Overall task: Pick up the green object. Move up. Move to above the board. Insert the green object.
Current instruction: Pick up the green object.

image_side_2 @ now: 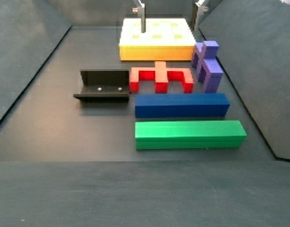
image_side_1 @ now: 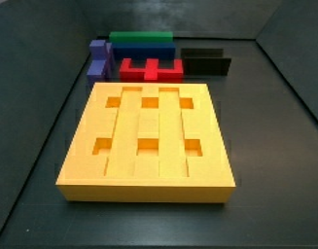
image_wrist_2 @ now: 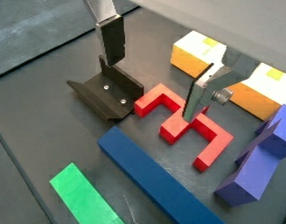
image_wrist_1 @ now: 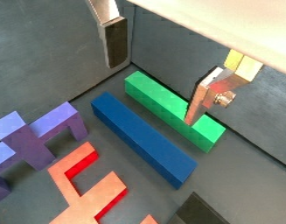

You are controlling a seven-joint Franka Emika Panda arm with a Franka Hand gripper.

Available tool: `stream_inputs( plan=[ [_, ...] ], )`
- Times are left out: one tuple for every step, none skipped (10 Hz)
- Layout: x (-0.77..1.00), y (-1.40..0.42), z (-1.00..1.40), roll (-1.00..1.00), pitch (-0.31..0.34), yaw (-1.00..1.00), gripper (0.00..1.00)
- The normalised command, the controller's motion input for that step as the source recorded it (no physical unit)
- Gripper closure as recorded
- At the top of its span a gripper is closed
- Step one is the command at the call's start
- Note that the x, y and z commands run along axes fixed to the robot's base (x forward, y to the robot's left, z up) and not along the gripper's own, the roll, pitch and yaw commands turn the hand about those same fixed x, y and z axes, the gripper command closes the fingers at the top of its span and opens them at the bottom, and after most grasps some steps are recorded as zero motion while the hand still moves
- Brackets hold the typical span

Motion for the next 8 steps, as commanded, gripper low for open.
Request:
stream_inputs(
  plan=[
    [0.0,0.0,-0.02,0.0,0.0,0.0,0.0],
    [-0.04,0.25,-0.21,0.04,0.059,-0.16,0.0],
    [0.0,0.45,-0.32,-0.03,0.0,-0.42,0.0],
    [0.0,0.44,-0.25,-0.09,0.0,-0.5,0.0],
    [0.03,0.38,-0.15,-0.14,-0.006,-0.52,0.0],
    [0.04,0.3,-0.05,-0.15,-0.024,-0.59,0.0],
    [0.02,0.27,0.0,-0.14,-0.021,-0.62,0.0],
    [0.04,0.25,0.0,-0.14,-0.019,-0.64,0.0]
  ],
)
